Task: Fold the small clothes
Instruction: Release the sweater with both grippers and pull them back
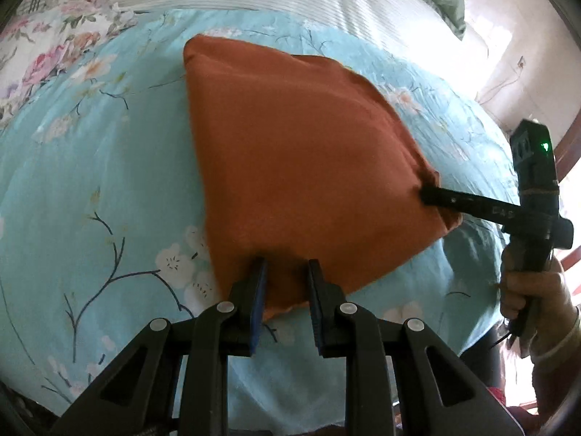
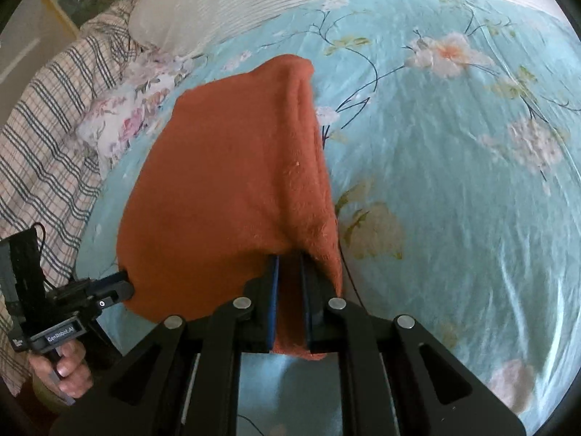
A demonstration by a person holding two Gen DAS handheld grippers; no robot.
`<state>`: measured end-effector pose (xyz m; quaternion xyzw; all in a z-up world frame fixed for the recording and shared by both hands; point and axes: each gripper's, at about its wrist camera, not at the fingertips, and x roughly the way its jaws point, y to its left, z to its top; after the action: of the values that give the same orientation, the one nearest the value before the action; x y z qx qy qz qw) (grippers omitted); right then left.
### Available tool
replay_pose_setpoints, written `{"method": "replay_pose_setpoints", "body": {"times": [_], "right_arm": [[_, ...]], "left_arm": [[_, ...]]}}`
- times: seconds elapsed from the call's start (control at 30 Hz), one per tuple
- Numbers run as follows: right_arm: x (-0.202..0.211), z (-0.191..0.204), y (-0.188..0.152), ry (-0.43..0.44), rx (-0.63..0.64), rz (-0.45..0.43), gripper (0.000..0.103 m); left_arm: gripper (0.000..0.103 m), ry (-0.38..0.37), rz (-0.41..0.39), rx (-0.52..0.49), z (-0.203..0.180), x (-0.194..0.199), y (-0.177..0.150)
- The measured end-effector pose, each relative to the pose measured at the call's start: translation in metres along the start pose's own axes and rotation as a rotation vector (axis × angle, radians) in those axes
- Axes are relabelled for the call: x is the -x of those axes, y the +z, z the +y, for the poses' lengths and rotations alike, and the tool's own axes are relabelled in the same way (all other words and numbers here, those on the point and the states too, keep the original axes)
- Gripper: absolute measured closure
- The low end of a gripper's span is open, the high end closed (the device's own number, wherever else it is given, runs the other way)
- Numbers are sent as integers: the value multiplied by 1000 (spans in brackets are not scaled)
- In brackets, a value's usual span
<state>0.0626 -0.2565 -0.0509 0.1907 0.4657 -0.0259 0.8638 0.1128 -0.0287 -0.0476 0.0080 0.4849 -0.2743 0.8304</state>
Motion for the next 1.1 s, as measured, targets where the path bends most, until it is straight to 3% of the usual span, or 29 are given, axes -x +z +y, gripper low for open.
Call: {"method": "replay_pose_setpoints", "body": {"times": [0.23, 0.33, 0.47, 0.57, 0.63, 0.83, 0.9, 1.1], "right_arm": [[16, 7, -4, -6, 11, -9, 89], [29, 10, -9, -7, 15, -19, 68], [44, 17, -16, -19, 42, -39, 65], [54, 23, -26, -37, 62, -46, 65], [56, 28, -33, -52, 79, -42, 63], [61, 44, -58, -71, 134, -14, 42], [61, 49, -67, -72, 154, 0, 33], [62, 54, -85, -101, 203, 38, 27]], "left_arm": [[80, 29, -2, 6, -4, 7, -1], [75, 41, -8, 15, -4, 14, -1], [69, 51, -19, 43, 1, 26, -6], [63, 85, -24, 57, 4, 33, -10], [54, 123, -29, 64, 7, 38, -14], [24, 201, -36, 80, 13, 50, -29], [23, 222, -38, 76, 13, 52, -35], [22, 316, -15, 8, 6, 52, -54]]}}
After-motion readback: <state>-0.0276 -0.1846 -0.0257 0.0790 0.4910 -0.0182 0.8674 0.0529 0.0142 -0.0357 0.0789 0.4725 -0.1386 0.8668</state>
